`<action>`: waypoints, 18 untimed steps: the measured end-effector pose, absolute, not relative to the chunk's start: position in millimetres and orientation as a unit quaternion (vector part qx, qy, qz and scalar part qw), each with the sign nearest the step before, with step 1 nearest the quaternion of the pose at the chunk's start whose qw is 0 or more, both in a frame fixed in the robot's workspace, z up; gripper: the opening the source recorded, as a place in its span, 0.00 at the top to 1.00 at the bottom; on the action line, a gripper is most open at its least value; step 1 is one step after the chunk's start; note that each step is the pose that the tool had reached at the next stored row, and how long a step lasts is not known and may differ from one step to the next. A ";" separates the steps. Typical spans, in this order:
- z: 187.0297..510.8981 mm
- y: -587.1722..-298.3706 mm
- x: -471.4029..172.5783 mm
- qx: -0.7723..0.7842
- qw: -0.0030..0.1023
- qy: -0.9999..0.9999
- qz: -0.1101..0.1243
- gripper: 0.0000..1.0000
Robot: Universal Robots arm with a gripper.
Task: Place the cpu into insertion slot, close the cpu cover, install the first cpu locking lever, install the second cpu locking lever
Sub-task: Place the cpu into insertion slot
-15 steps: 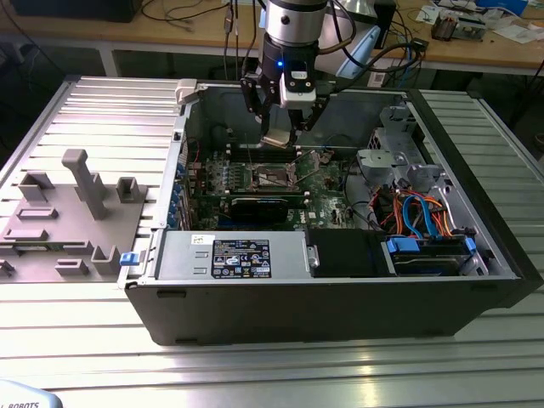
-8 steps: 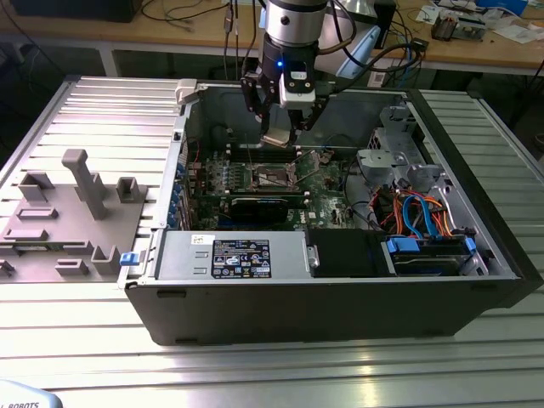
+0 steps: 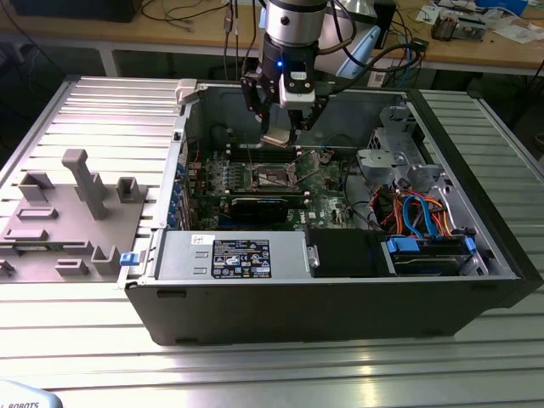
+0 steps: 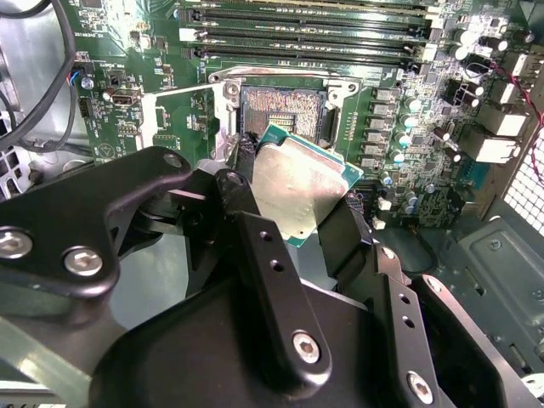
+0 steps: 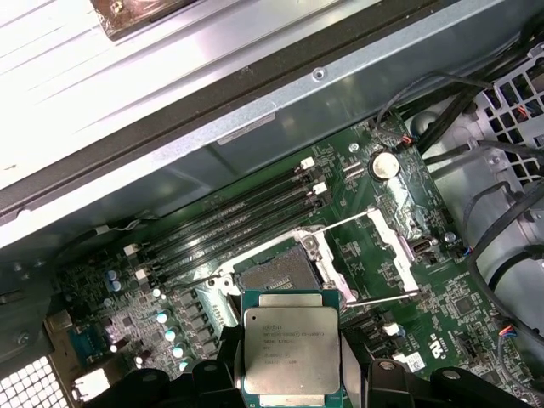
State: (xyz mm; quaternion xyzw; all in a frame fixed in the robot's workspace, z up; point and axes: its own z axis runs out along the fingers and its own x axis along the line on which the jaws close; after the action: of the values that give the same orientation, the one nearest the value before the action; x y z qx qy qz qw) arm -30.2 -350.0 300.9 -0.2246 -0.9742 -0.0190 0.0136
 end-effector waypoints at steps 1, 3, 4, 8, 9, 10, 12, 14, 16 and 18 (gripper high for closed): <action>300.9 -349.9 -30.2 -0.225 0.014 -0.974 -0.019 0.46; 300.9 -350.0 -30.2 -0.225 0.014 -0.974 -0.019 0.46; 300.9 -349.9 -30.2 -0.225 0.014 -0.974 -0.019 0.46; 300.9 -349.9 -30.2 -0.225 0.014 -0.974 -0.020 0.46; 300.9 -350.0 -30.2 -0.225 0.014 -0.974 -0.020 0.46; 300.9 -349.9 -30.2 -0.226 0.014 -0.974 -0.021 0.46; 300.9 -349.9 -30.2 -0.226 0.014 -0.974 -0.023 0.46; 300.9 -350.0 -30.2 -0.226 0.015 -0.974 -0.023 0.46; 300.9 -350.0 -30.2 -0.226 0.015 -0.974 -0.023 0.46; 300.9 -350.0 -30.2 -0.226 0.015 -0.974 -0.024 0.46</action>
State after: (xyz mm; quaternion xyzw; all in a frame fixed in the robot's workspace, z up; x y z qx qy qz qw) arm -30.2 -350.0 300.9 -0.2257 -0.9738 -0.0238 0.0147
